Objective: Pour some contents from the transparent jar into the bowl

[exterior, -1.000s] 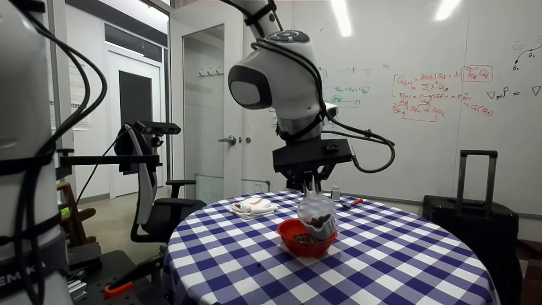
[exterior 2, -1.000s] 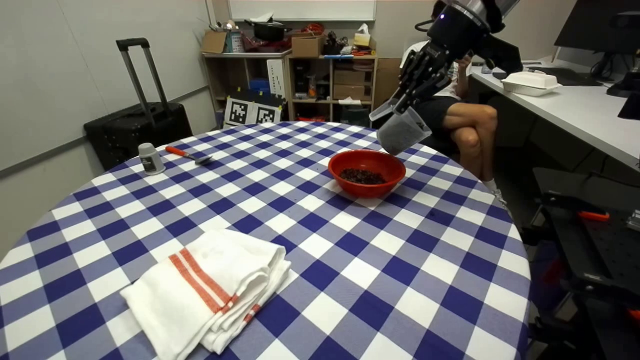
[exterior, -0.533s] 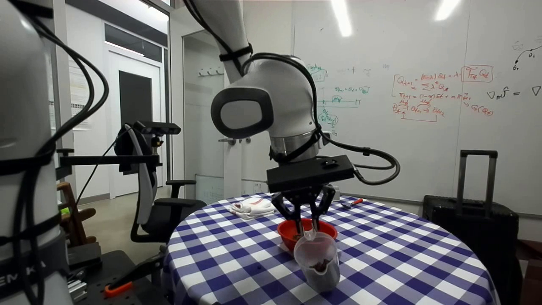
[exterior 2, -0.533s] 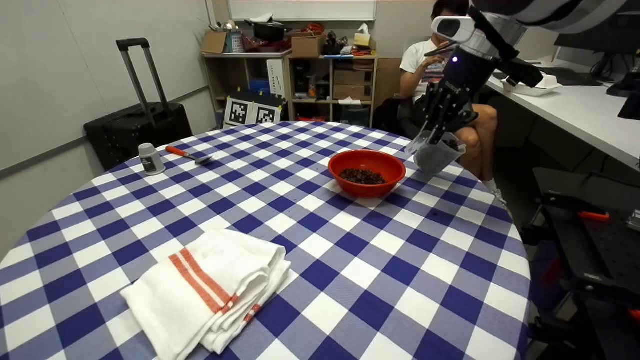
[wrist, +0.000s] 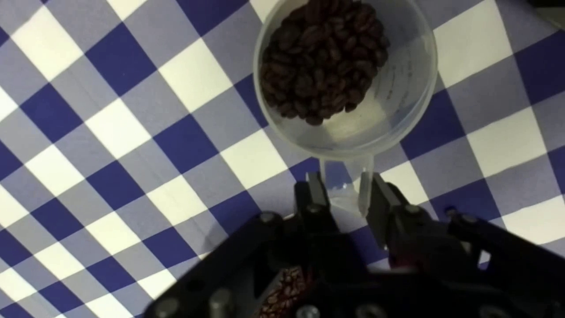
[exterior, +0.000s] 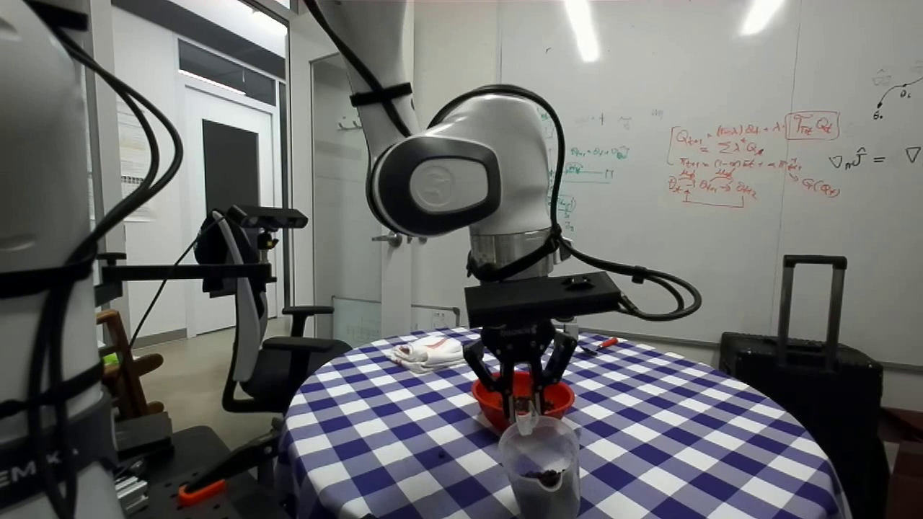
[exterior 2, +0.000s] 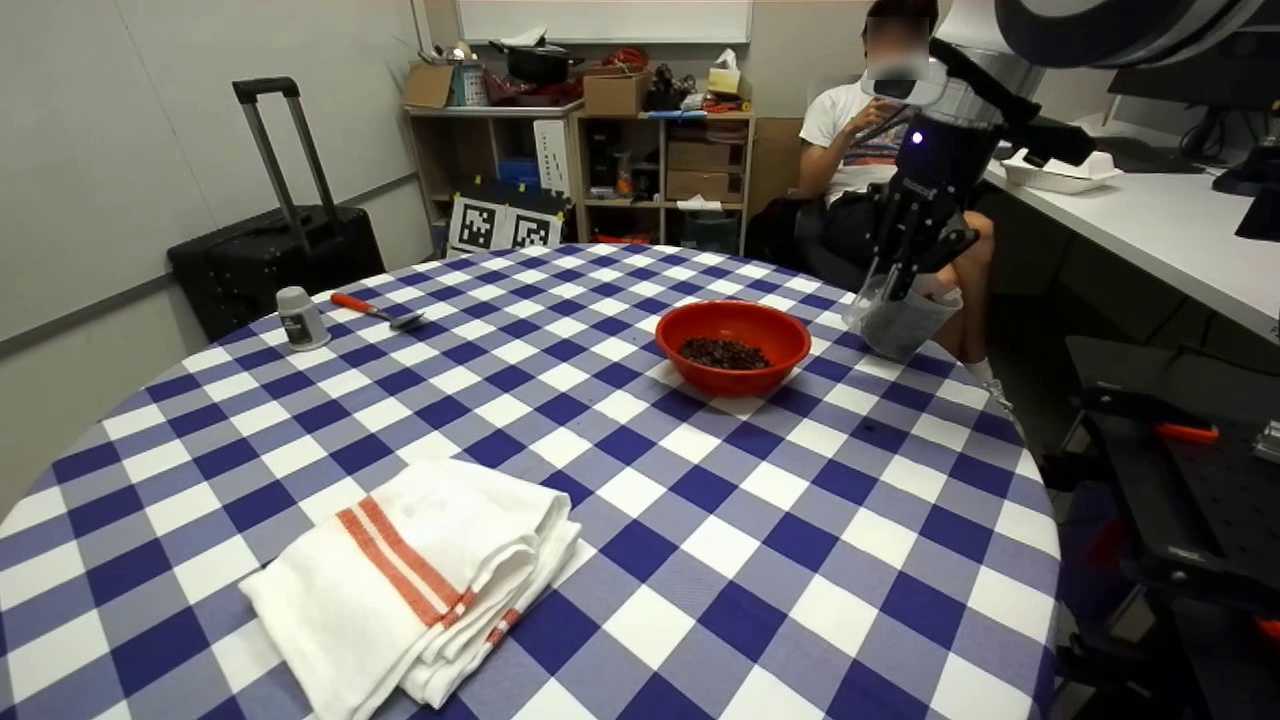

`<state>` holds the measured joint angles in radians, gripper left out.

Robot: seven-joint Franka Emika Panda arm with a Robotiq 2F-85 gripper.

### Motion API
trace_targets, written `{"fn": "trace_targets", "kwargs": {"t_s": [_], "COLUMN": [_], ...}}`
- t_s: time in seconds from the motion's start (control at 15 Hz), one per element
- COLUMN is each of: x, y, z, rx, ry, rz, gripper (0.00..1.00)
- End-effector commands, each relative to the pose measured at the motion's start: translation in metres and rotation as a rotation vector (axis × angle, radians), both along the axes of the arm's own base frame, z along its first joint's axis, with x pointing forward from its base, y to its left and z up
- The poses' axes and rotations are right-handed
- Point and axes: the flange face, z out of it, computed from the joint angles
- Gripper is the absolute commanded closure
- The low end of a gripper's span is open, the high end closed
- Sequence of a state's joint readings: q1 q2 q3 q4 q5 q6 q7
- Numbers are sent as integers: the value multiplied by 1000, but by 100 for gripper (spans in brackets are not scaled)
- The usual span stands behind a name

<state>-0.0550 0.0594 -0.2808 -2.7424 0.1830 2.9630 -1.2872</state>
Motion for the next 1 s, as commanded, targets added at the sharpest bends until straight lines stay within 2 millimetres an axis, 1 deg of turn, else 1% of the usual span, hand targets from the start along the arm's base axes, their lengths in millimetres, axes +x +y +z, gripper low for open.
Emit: {"fn": "trace_targets", "kwargs": {"t_s": [0.0, 0.13, 0.2, 0.33, 0.47, 0.53, 0.67, 0.8, 0.93], "x": [57, 90, 106, 130, 148, 156, 177, 185, 198], "y": [11, 33, 45, 62, 75, 82, 100, 122, 151], "z": [45, 78, 91, 110, 123, 128, 131, 135, 132], "rx": [-16, -13, -7, -6, -12, -14, -15, -22, -33], "ry": [44, 71, 82, 109, 136, 144, 158, 174, 196], "rz": [7, 26, 38, 67, 90, 102, 138, 175, 229], "gripper": [93, 93, 93, 93, 93, 93, 93, 93, 93]}}
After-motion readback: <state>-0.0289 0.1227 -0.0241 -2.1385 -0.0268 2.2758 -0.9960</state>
